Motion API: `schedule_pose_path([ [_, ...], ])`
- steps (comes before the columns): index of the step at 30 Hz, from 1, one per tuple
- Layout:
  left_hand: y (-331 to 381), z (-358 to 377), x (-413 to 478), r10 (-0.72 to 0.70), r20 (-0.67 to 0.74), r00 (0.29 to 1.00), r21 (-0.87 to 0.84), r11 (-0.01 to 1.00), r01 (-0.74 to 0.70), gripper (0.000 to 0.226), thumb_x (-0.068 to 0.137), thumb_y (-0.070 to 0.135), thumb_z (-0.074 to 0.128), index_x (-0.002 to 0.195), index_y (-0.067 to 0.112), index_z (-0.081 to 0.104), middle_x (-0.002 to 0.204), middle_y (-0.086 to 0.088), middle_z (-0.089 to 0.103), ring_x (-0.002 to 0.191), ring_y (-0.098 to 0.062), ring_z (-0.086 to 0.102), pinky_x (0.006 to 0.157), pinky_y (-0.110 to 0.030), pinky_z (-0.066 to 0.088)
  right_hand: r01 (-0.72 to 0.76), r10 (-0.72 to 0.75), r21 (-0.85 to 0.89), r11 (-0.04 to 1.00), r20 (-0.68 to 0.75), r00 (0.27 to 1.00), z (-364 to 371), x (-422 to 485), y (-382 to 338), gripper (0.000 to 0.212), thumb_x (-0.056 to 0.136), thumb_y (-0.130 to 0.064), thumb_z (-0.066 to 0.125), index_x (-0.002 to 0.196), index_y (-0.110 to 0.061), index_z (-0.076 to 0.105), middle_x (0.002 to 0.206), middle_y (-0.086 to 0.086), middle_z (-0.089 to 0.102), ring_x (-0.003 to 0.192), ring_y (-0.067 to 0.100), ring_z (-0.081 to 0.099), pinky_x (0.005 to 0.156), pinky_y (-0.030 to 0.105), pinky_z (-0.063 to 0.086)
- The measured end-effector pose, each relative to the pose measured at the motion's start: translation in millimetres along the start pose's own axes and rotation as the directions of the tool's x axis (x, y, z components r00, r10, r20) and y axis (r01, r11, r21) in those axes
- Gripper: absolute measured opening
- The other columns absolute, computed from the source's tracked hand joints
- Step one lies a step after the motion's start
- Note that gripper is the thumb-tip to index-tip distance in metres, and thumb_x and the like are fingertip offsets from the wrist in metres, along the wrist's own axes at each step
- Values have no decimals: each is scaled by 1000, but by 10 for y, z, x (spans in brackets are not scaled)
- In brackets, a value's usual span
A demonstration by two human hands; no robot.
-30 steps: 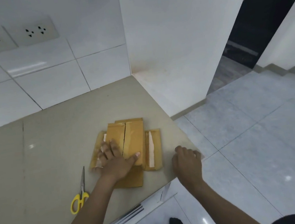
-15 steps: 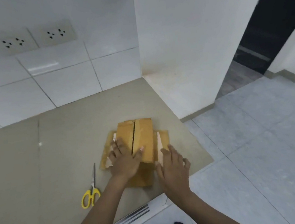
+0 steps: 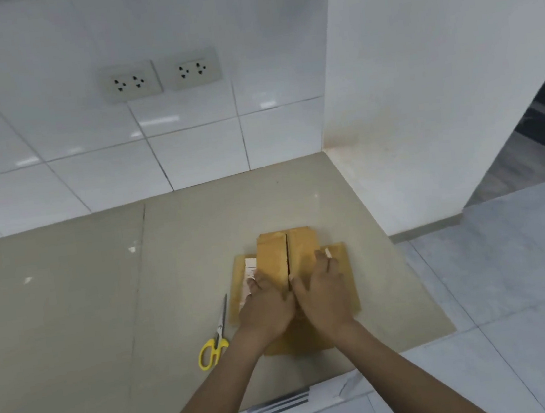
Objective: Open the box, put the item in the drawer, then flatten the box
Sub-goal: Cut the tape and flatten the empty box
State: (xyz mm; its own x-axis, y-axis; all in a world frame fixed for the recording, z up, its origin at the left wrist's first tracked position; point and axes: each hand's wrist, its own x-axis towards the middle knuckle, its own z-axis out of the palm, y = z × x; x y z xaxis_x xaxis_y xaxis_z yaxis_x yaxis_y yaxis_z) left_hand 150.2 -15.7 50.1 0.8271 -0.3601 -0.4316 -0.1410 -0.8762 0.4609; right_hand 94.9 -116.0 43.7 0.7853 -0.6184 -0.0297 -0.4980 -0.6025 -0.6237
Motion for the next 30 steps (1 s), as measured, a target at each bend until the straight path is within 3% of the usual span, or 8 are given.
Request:
schedule_pose_path([
  [5, -89, -176, -105, -64, -140, 988, -388, 922, 5, 39, 100, 28, 28, 105, 1, 56, 116, -23, 62, 101, -38, 59, 82, -42, 50, -23, 27, -46, 999, 67, 997, -78, 158, 6, 88, 83, -57, 60, 146, -14, 16, 143, 16, 38, 113, 36, 57, 85, 40, 54],
  [9, -414, -239, -155, -188, 77, 979, -873, 461, 157, 24, 95, 14, 39, 104, 1, 57, 107, -23, 63, 97, -37, 63, 78, -45, 58, -10, 2, 65, 998, 115, 993, -245, 210, 67, 72, 86, -41, 61, 143, -17, 24, 126, 8, 52, 95, 25, 60, 71, 32, 47],
  [13, -636, -207, -133, -169, 154, 974, -928, 314, 201, 21, 96, 12, 42, 105, 5, 60, 106, -21, 67, 99, -40, 65, 86, -50, 56, -136, 133, 344, 929, 35, 991, -452, 267, 216, 36, 99, -33, 40, 131, -18, 37, 81, -3, 58, 73, 16, 56, 71, 37, 45],
  [16, -737, -88, -58, -177, 100, 979, -907, 389, 163, 29, 94, 16, 49, 120, 7, 57, 116, -15, 66, 102, -34, 65, 83, -49, 58, -185, 196, 218, 958, -31, 980, -456, 406, 379, 36, 99, -17, 39, 134, -12, 36, 85, 6, 61, 74, 23, 59, 69, 37, 47],
  [21, -761, 20, 23, -63, -289, 955, -305, 952, -30, 70, 87, 22, 61, 148, 18, 26, 149, -9, 36, 133, -31, 39, 107, -45, 39, 136, -118, -423, 896, 69, 991, -260, 472, 551, 45, 93, -14, 50, 137, -17, 42, 148, 21, 36, 129, 41, 42, 103, 57, 36],
  [23, -689, -17, 12, 74, -339, 938, -141, 982, -128, 71, 85, 24, 55, 148, 23, 24, 153, -10, 29, 136, -35, 32, 107, -48, 36, 285, -262, -416, 864, 111, 959, -233, 462, 477, 37, 95, -33, 36, 121, -21, 58, 151, 13, 36, 142, 34, 26, 112, 63, 16],
  [26, -528, -66, -2, 57, -314, 948, -314, 936, -160, 56, 94, 23, 41, 148, 22, 25, 155, -6, 27, 139, -30, 29, 114, -44, 28, 333, -310, -256, 908, 125, 942, -199, 431, 386, 61, 92, -55, 16, 109, -25, 67, 155, -3, 33, 149, 20, 5, 114, 55, -10],
  [30, -423, -92, 31, -106, -288, 952, -480, 876, -48, 56, 97, 42, 43, 146, 20, 30, 155, -5, 28, 140, -28, 29, 116, -42, 25, 307, -334, 197, 931, 117, 935, -325, 346, 345, 56, 88, -63, 20, 78, -37, 69, 146, -18, 43, 145, 1, 10, 118, 49, -11],
])
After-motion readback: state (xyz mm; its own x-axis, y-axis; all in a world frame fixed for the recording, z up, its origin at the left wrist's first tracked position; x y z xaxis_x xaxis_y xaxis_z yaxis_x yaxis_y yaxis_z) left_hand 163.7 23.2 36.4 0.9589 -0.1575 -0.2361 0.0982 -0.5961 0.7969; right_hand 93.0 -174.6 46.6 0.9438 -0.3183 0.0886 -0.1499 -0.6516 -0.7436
